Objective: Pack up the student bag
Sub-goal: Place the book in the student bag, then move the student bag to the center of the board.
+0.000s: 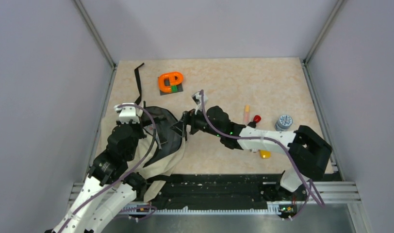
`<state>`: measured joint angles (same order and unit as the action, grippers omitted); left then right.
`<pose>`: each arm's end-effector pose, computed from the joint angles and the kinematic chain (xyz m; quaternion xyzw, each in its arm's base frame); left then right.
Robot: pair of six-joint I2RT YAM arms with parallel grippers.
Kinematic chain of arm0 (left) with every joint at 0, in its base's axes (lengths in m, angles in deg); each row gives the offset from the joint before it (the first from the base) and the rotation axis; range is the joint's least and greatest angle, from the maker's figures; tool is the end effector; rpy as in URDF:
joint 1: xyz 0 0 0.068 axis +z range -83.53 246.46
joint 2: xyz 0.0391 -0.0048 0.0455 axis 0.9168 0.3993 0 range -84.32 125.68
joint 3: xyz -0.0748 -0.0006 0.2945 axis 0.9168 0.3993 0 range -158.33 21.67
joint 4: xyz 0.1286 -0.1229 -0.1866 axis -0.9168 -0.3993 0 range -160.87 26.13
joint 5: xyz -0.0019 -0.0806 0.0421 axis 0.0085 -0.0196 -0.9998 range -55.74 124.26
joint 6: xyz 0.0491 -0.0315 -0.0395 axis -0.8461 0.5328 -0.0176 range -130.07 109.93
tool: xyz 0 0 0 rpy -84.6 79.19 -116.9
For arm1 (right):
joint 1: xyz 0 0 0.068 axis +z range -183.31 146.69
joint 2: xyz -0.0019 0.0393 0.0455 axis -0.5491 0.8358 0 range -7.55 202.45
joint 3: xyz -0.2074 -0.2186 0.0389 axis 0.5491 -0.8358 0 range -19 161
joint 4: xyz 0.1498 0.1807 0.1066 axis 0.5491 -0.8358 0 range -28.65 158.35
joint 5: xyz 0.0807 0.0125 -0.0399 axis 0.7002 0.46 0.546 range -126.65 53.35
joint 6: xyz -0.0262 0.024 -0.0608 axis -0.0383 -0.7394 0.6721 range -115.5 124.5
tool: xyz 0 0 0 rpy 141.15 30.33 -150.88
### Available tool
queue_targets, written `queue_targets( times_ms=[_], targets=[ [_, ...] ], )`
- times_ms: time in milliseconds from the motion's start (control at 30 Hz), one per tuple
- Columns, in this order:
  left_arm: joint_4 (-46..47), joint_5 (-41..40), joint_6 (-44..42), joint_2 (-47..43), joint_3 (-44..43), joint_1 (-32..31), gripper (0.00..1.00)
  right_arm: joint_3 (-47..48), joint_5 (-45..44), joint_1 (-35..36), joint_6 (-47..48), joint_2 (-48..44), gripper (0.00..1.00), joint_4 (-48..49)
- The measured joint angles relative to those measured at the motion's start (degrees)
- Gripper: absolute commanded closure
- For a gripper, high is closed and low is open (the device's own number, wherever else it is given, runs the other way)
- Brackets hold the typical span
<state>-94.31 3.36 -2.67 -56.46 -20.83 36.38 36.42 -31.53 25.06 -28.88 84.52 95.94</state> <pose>0.0973 -0.0221 0.3371 -0.0064 0.7853 0.0143 0.6189 0.2000 0.3345 0.2927 -0.1927 0.7358 0.4890 0.4270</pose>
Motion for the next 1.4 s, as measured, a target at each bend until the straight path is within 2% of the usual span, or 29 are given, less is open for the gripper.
queue_targets(
  times_ms=[167, 500, 800, 1133, 1200, 1300, 1400],
  targets=[
    [0.00, -0.02, -0.02, -0.42, 0.02, 0.00, 1.00, -3.72, -4.87, -0.42, 1.81, -2.67, 0.28, -3.69],
    [0.02, 0.00, -0.02, -0.39, 0.24, 0.00, 1.00, -4.37, -6.56, -0.42, 1.99, 5.44, 0.35, -8.07],
    [0.02, 0.04, 0.00, -0.35, 0.26, 0.00, 1.00, 10.51, -8.55, -0.96, 6.75, 16.85, 0.47, -15.56],
    [0.09, 0.11, 0.00, 0.24, 0.31, 0.00, 1.00, 16.92, -9.57, -2.38, 10.47, 21.66, 0.57, -19.52],
    [0.09, 0.09, 0.00, 0.42, 0.31, 0.00, 1.00, 17.16, -9.25, -2.43, 10.75, 22.21, 0.65, -20.00],
    [0.17, 0.28, 0.00, 0.83, 0.31, 0.00, 1.00, 17.86, -7.98, -2.51, 10.93, 22.99, 0.99, -20.31],
    [0.50, 0.79, -0.11, 1.86, 0.31, 0.00, 1.00, 18.01, -6.29, -2.75, 10.45, 23.26, 1.00, -20.06]
  ],
)
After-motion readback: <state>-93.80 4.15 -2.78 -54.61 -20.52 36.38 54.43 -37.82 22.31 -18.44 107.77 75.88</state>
